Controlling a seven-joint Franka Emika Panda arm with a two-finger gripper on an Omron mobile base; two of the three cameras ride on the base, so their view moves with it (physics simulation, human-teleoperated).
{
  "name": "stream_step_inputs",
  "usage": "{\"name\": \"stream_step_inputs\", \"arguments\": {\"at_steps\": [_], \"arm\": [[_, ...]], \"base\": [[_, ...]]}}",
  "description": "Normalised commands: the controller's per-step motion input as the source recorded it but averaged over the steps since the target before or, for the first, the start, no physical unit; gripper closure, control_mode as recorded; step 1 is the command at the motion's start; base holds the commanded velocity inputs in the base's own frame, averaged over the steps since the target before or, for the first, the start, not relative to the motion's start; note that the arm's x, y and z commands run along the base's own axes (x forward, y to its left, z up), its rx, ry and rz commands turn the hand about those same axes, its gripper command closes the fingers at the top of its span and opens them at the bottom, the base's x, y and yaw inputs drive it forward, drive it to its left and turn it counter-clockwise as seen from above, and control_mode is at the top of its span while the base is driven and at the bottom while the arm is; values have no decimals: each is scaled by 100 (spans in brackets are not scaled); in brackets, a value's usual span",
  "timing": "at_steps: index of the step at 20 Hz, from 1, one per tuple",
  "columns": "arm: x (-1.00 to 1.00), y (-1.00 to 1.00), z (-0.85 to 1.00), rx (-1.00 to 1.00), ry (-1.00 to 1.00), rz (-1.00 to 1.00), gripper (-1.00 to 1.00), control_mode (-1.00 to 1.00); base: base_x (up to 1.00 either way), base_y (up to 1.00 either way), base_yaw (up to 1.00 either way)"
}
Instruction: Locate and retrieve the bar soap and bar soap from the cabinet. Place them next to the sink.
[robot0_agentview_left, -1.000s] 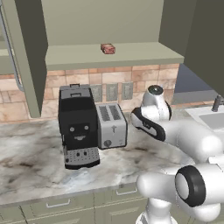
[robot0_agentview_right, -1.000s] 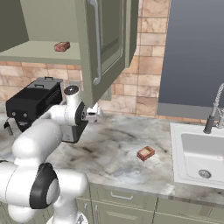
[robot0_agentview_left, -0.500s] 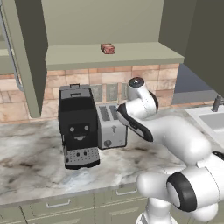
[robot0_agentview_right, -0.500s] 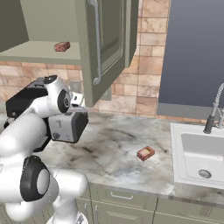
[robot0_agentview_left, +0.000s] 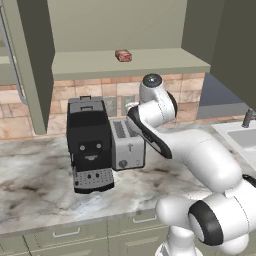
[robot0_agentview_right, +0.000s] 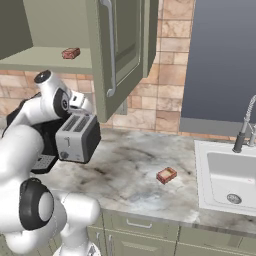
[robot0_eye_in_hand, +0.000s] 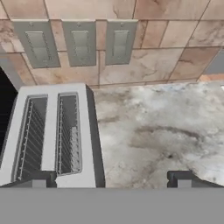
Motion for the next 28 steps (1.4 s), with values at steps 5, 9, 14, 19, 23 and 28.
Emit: {"name": "stream_step_inputs", "arguments": {"at_steps": [5, 9, 14, 19, 23, 28], "arm": [[0, 13, 54, 0, -27, 7, -100, -100], [-3, 32, 60, -1, -26, 7, -100, -100], [0, 39, 50, 4, -14, 12, -100, -100], [3, 36, 63, 2, -13, 14, -100, -100], [7, 21, 55, -1, 0, 6, -100, -100], [23, 22, 32, -15, 3, 0, -100, -100]], "base": [[0, 0, 0], [0, 0, 0], [0, 0, 0], [0, 0, 0], [0, 0, 0], [0, 0, 0]]}}
